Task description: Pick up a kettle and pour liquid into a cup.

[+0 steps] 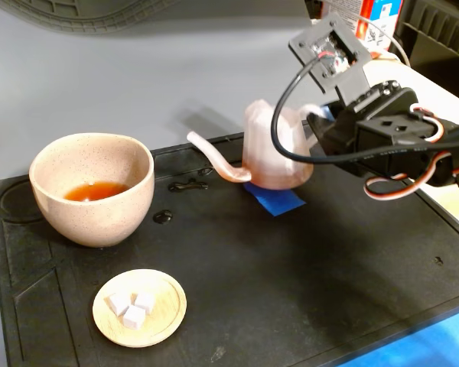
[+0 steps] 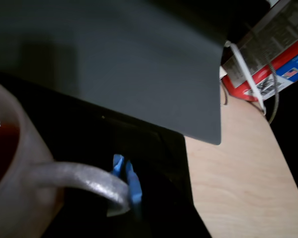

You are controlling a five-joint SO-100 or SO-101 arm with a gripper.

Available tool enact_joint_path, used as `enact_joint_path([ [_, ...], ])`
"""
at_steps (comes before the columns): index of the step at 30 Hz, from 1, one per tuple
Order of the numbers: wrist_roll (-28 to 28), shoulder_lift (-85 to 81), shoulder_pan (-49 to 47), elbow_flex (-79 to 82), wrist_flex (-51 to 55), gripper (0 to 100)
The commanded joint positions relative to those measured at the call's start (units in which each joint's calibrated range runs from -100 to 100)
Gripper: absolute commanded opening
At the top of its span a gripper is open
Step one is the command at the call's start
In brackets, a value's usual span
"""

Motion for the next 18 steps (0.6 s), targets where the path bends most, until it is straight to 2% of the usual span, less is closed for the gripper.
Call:
enact_joint_path([
  [1,0.1,-0.9,0.3,0.1,-1.4,1],
  [18,0.1,3.5,-0.2,-0.4,-1.5,1],
])
